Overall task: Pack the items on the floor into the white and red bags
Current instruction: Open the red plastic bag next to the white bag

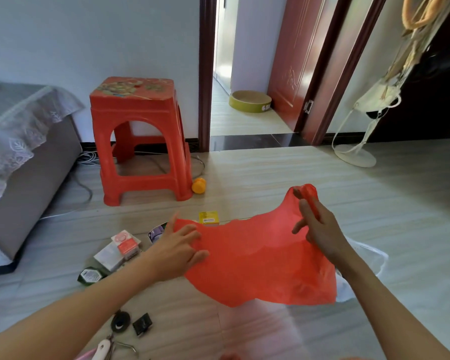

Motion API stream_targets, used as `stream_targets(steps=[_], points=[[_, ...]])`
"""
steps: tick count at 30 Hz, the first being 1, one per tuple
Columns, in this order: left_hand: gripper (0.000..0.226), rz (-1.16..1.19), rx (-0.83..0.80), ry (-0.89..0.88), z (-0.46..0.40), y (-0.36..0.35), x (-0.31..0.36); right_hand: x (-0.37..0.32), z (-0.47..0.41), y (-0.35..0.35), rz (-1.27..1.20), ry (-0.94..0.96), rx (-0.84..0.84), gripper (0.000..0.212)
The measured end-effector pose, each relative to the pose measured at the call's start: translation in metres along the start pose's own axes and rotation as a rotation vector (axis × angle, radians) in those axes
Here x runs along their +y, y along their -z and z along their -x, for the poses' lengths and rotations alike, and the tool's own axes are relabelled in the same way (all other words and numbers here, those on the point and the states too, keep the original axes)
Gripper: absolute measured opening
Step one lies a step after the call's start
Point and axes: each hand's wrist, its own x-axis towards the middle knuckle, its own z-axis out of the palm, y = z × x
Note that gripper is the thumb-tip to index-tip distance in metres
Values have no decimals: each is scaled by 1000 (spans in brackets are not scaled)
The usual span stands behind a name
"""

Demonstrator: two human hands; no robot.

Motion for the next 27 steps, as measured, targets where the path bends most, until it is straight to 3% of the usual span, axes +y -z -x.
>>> stream_targets(steps=[4, 6, 7, 9, 10, 12, 13, 16, 20, 22, 24, 27], points=[[25, 78, 142, 218, -15, 22, 4, -31, 5, -11, 234, 225, -213, 28], [69, 189, -12, 351, -22, 29, 5, -49, 6, -20, 238, 334, -262, 27], [80, 255, -94, 408, -24, 31, 6, -56, 7, -23, 191, 367, -249, 25], [68, 422, -232, 494, -25, 32, 5, -63, 10, -25, 62, 393, -165, 22], [51, 495, -195, 513, -24, 31, 3, -63, 11, -24, 23, 396, -114, 23], [16, 669, -33, 554, -20, 35, 0, -58, 9, -25, 8, 346, 6, 24], [11, 776, 49, 578, -18, 37, -1, -51, 5, -25, 40, 281, 91, 27], [21, 1017, 165, 653, -20, 53, 7, -22, -10, -23, 317, 67, 312, 43], [19, 1147, 279, 743, -28, 69, 21, -9, -12, -15, 560, -180, 389, 61], [13, 1106, 322, 798, -30, 73, 21, -25, -8, -17, 638, -1, 527, 58], [9, 1058, 340, 849, -30, 77, 18, -46, -2, -30, 592, 390, 572, 34], [10, 1014, 313, 928, -28, 83, 13, -68, 19, -71, 516, 703, 249, 21]])
